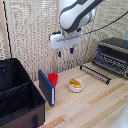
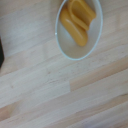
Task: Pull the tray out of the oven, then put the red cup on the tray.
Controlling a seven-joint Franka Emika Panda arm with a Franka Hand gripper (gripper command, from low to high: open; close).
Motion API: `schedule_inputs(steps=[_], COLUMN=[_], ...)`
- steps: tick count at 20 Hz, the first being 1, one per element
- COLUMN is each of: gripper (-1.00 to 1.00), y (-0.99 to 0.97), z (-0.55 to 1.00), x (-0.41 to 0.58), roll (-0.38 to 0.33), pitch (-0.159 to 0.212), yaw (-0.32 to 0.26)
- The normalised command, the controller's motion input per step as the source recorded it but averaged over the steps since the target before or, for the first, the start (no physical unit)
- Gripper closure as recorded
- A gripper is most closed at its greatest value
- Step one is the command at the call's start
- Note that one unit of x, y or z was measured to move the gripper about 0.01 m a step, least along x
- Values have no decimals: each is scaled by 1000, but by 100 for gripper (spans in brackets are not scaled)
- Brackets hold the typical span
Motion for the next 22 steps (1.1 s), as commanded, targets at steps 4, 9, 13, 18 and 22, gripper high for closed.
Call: schedule_inputs(steps=[4,9,13,18,22], gripper=[-100,-100,-100,-100,-100], y=[-394,-329,-241,-166,-168], z=[0,-33,-76,-51,-48], x=[0,0,0,0,0], roll=[-352,-325,-311,-297,-300], pitch=[-42,-63,-65,-23,31], yaw=[56,101,141,193,192])
